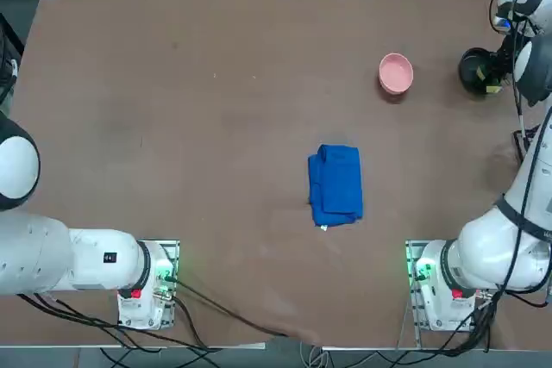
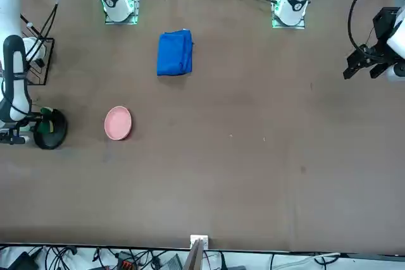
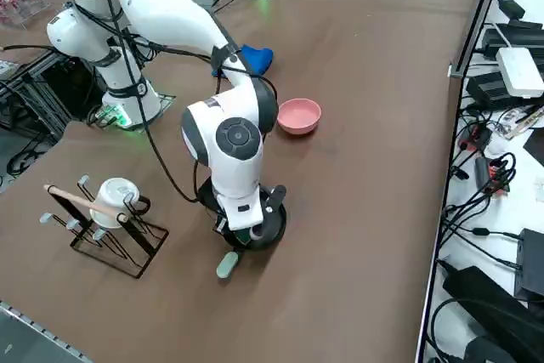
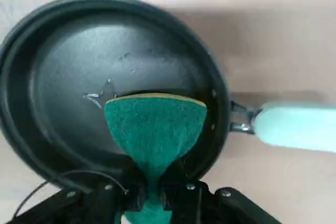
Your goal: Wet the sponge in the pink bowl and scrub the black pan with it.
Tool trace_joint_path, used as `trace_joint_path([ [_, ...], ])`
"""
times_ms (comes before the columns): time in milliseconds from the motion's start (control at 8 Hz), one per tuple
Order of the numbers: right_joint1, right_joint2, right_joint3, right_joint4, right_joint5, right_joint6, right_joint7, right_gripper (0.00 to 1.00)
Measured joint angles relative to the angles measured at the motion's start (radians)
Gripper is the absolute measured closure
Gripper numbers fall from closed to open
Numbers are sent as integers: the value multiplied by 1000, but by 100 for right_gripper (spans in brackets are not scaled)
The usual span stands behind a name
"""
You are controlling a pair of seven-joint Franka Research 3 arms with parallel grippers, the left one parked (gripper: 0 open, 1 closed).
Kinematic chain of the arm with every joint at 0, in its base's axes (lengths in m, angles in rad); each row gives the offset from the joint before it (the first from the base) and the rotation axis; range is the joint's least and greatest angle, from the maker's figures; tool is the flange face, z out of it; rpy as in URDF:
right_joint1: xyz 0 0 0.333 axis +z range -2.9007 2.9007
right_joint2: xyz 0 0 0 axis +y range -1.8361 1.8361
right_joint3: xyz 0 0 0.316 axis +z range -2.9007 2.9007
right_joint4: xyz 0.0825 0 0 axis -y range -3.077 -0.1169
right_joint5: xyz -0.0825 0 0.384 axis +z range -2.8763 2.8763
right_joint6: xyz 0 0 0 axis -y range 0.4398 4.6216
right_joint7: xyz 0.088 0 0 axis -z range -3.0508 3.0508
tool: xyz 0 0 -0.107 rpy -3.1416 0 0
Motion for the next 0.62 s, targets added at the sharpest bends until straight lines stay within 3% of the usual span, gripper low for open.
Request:
trace_joint_path([
  [625, 24, 8, 12, 11, 0, 42, 20, 83],
])
